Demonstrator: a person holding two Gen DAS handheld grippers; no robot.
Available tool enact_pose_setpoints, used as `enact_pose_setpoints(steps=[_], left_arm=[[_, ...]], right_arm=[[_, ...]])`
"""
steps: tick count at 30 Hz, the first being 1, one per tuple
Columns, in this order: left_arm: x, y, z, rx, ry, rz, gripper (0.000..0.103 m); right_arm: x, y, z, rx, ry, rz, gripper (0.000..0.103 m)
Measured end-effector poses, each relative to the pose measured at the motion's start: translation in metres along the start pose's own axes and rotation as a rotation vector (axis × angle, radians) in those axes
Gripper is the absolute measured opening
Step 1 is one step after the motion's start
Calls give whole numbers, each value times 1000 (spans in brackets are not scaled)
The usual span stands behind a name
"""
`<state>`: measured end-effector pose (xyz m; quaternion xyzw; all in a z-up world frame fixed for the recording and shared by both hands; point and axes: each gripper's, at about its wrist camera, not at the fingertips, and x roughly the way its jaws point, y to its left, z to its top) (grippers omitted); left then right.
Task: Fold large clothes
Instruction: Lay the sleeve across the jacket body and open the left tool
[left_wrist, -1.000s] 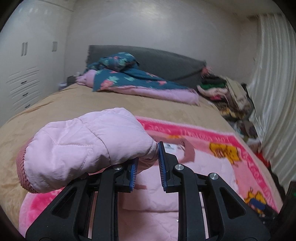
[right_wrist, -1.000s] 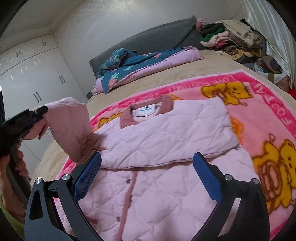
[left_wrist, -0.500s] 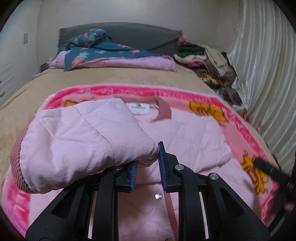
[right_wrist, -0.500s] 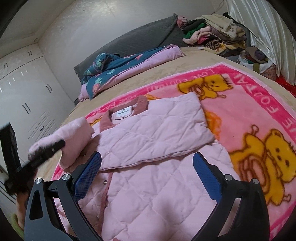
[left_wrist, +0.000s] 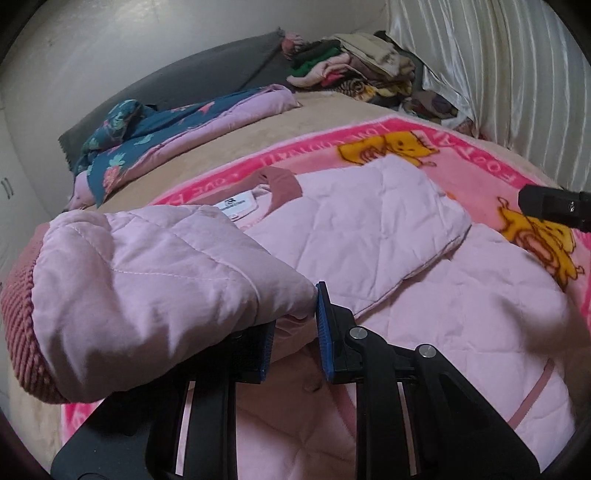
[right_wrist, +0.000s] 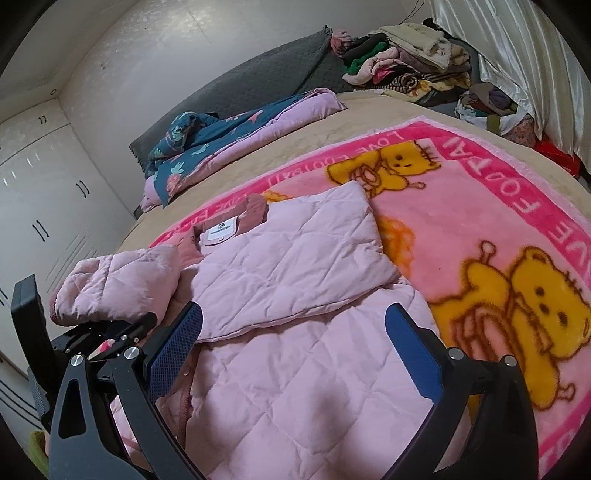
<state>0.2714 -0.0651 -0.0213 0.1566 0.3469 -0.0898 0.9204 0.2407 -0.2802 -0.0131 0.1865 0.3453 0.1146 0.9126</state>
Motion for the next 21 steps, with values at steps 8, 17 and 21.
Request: enact_pose_setpoints(steps=[8,17,21], left_arm=[[14,-20,8,103,17,0,13],[33,-40,10,201,42,-30,14],[35,-30,10,115,33,-85,15]], right_arm=[[4,-17,2,7,3,-65,99],[11,-36,0,35,16,-108,99],[16,-37,0,34,23,-112,99]])
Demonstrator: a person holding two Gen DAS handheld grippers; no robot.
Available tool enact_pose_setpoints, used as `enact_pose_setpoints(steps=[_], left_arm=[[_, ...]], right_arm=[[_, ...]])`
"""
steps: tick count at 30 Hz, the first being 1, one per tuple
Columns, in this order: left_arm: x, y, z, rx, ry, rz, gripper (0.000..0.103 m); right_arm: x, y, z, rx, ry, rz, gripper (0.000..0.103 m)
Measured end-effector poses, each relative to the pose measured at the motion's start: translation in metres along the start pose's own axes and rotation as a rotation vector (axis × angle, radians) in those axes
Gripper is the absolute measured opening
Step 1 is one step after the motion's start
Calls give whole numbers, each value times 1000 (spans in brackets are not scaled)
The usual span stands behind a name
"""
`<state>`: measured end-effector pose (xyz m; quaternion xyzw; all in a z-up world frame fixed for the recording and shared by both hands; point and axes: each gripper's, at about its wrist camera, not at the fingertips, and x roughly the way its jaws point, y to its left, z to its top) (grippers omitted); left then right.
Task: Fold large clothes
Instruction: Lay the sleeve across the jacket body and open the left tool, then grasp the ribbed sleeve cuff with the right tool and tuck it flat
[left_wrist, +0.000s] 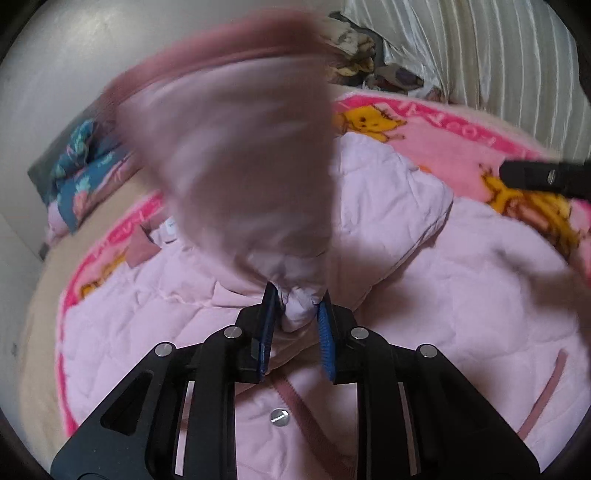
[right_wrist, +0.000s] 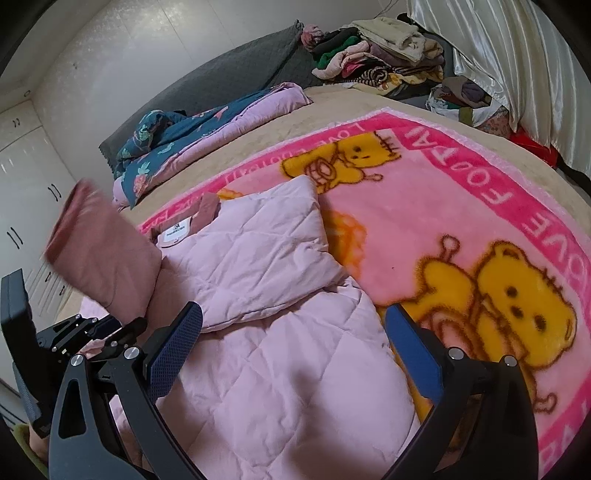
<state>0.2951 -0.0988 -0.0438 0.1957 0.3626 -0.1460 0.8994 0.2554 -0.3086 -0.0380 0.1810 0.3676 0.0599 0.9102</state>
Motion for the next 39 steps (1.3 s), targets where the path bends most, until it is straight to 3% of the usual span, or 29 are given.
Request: enact_pose_setpoints(steps=[6,18,20,22,24,26,30,32,39], left_arm=[[-1,15,-4,-114,-11,-82,19],[-3,25,-17,-192,-3,-160,26],[-5,29,-20,-204,5,-175,35],[-7,35,-24,-218,11,-182,60],[-15,44,-28,-269,-15,-277,77],[-20,51,-30,-299,-29,-299,78],[-36,73,-33,-340,-66,-279,82],[-42,88,-35,-361,-82,-230,88],[-38,134,-48,-472,-62,-133,93]], right_arm=[[7,5,-1,-18,12,1,99],[20,25,2,-16,45,63,99],[23,29,2,-10,54,77,99],[27,31,1,-2,63,92,99],[30,35,1,3,69,94,99],[35,39,0,13,83,110,99],[41,47,-1,32,104,146,99],[44,53,-3,26,109,145,99],[54,71,-7,21,116,147,99]])
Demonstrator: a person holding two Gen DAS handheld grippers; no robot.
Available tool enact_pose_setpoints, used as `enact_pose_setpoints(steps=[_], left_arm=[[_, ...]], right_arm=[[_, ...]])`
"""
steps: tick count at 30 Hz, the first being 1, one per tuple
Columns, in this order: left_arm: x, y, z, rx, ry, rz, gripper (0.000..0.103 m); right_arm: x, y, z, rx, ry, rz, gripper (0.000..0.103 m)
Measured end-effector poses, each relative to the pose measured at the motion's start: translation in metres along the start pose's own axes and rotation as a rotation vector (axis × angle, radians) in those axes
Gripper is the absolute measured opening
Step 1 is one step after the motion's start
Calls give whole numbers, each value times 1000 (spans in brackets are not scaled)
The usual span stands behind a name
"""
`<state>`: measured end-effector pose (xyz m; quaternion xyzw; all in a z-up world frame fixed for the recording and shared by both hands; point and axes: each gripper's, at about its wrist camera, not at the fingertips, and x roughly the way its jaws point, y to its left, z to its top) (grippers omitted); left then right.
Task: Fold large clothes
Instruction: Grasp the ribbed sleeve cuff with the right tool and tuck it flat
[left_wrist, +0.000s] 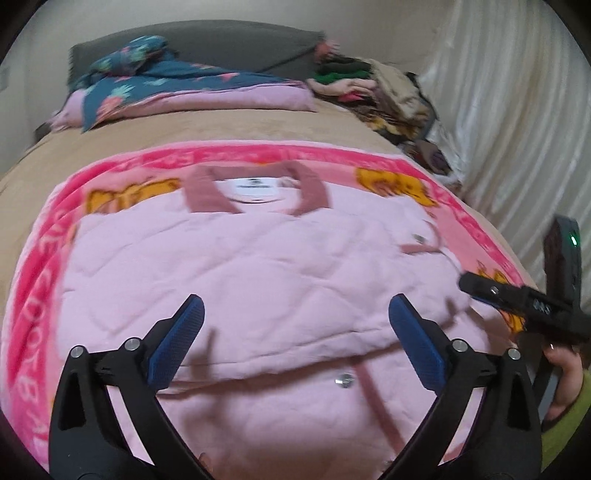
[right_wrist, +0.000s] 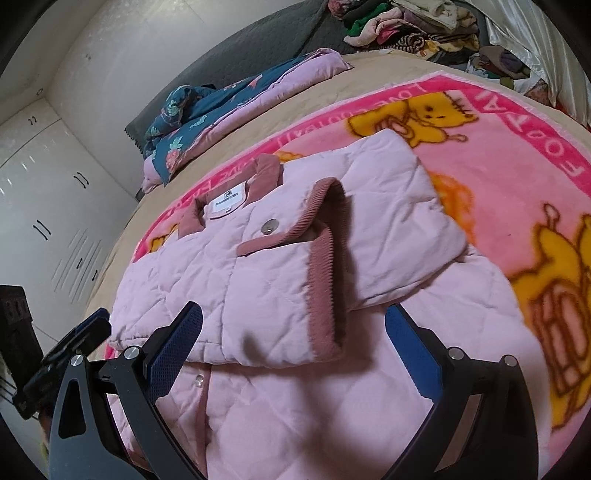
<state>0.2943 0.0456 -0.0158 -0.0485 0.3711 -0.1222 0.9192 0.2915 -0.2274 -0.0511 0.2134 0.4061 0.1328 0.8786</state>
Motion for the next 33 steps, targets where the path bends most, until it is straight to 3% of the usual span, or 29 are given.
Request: enact_pose_setpoints(steps=[9,14,16,18,22,25,29,33], left_arm=[[-8,57,4,-141,-13,83,94],[-18,92,5,-232,-36,124,93],[-22,106,4,-277,-44,111,93],[-27,116,4,-309,-58,112,93],[-32,128,2,-335,-67,132,93],[-33,134,1,-357,-68,143,93],[-33,136,0,-364,-73,142,93],[-33,135,1,-355,-73,152,93]], right_arm=[[22,-8,-1,79,12,19,98],[29,-5,-5,49,17,22,71],[25,1,-4,-3,-11,-2,48],[16,9,-2,-59,-58,-10,37],[3,27,3,-144,-105,-3,23],[-2,47,5,-229,-119,-36,22],[-20,80,11,-331,-182,74,19],[-61,115,15,-489,-321,203,18]])
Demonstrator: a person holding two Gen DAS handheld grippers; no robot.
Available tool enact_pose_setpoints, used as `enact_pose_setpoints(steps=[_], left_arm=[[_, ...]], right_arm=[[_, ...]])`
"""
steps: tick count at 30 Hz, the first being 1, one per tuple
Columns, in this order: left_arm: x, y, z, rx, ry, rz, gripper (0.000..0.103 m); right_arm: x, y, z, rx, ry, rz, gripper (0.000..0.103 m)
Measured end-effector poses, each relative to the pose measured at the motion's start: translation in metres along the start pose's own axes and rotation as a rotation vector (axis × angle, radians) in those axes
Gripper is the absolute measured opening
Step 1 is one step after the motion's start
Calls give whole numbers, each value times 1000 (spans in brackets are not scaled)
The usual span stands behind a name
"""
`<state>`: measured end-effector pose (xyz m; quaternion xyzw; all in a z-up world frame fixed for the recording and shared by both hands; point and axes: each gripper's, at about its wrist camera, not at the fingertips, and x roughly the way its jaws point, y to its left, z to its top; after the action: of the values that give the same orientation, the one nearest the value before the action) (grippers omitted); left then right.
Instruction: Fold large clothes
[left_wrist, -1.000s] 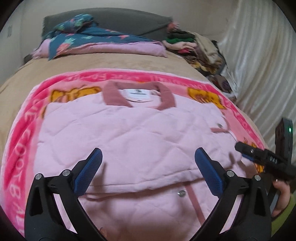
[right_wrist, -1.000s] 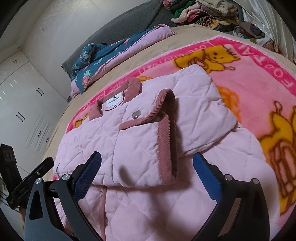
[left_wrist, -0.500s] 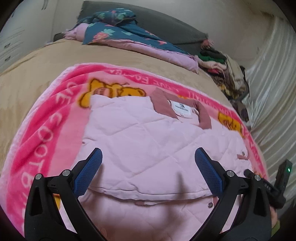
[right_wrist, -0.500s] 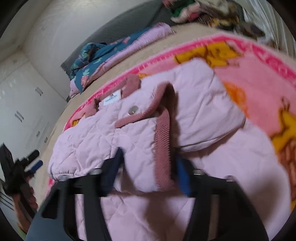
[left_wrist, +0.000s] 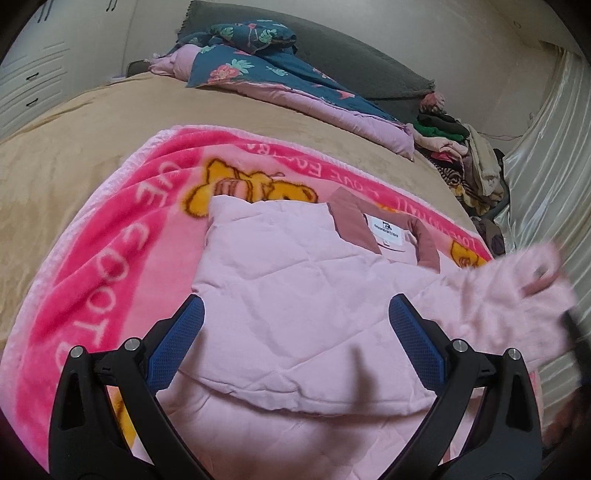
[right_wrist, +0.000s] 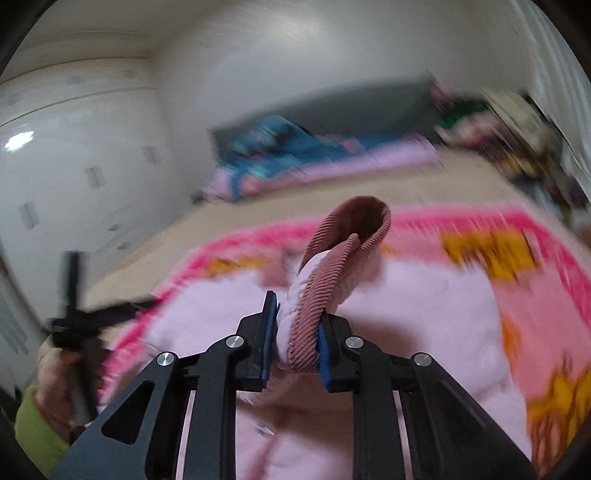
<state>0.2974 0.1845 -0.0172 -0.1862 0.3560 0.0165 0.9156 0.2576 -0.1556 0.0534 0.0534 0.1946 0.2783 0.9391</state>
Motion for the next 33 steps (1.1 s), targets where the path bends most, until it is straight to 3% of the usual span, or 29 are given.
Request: enact_pose_setpoints(steps=[4,10,15,20,22,26,30,33], left_arm=[[3,-3,-1,12,6,5,93],[12,-11,-5,36,30,1,93],[20,-19,-10,61,51,2,93],[24,-36,-18,104,65,-11,93],[26,-45,-22,134,76,-14,93],[33,-57,-28,162,99,-12,93],[47,-63,-39,216,138,30,93],[59,-53,-45,184,164,47,93]], right_arm=[[-8,-11,8,-34,-38,-73,18],[10,-67,-26,127,76,-168,18],[24,-81,-59,168,166,-226,19],[31,-88,-72,205,232,-264,34],[28,-84,-75,200,224,-299,54],[20,-76,-72,163,201,-326,61],[25,-54,-65,98,217,-262,71],[37,-37,-61,55,256,-221,74]])
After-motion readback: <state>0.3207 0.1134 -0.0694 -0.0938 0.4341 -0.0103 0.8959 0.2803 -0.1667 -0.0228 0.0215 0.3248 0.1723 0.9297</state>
